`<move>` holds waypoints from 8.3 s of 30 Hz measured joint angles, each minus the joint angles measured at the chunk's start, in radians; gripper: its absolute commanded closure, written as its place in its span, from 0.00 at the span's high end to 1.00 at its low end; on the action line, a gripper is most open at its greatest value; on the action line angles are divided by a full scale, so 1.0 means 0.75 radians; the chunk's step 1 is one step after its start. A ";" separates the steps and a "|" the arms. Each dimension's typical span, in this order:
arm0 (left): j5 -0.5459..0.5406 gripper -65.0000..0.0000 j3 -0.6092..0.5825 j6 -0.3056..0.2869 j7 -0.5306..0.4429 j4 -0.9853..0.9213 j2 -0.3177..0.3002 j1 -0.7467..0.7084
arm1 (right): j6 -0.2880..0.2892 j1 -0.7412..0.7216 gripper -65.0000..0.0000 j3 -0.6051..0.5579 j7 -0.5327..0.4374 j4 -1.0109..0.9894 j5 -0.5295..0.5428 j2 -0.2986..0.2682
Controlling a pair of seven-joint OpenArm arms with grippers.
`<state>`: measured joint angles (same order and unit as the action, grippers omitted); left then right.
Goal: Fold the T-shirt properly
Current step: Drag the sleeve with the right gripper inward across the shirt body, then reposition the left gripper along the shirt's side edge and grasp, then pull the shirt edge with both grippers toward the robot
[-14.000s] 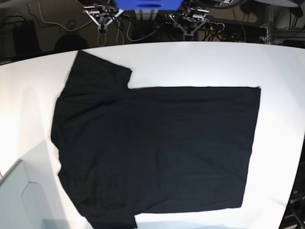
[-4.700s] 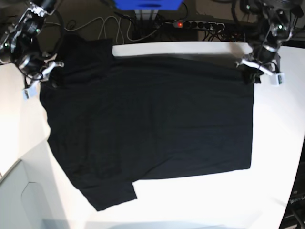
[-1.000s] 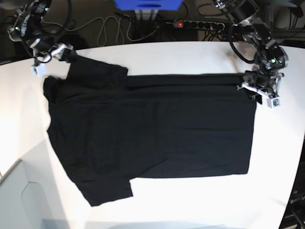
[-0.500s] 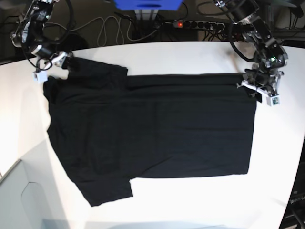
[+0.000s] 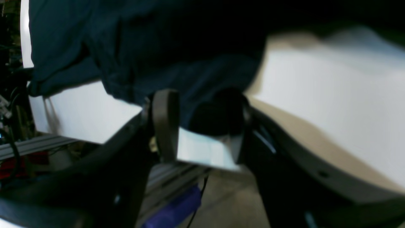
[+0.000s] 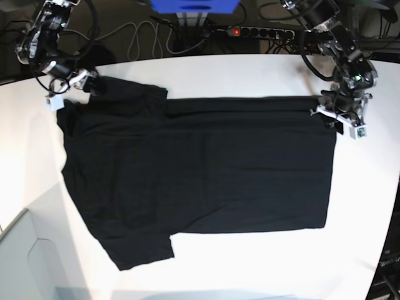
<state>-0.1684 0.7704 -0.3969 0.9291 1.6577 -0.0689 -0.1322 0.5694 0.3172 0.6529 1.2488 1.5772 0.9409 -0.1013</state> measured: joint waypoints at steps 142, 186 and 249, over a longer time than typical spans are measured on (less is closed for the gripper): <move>-0.407 0.36 0.128 0.005 -0.020 -0.270 -0.021 0.059 | 0.004 -0.537 0.33 -0.231 -0.173 -0.165 -0.096 0.164; 0.117 0.00 -0.226 0.002 -0.146 0.330 0.017 -0.165 | 0.003 -0.417 0.00 -0.252 -0.275 0.052 -0.416 0.072; 0.223 0.00 -0.221 0.004 -0.515 0.303 0.136 -0.710 | 0.013 -0.065 0.00 -0.214 -0.567 0.239 -1.156 0.151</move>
<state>-0.0013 0.6048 -0.3943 0.5426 1.8847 0.0334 -0.6647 0.5789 0.2687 0.4927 0.8238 1.7565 0.0738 0.0116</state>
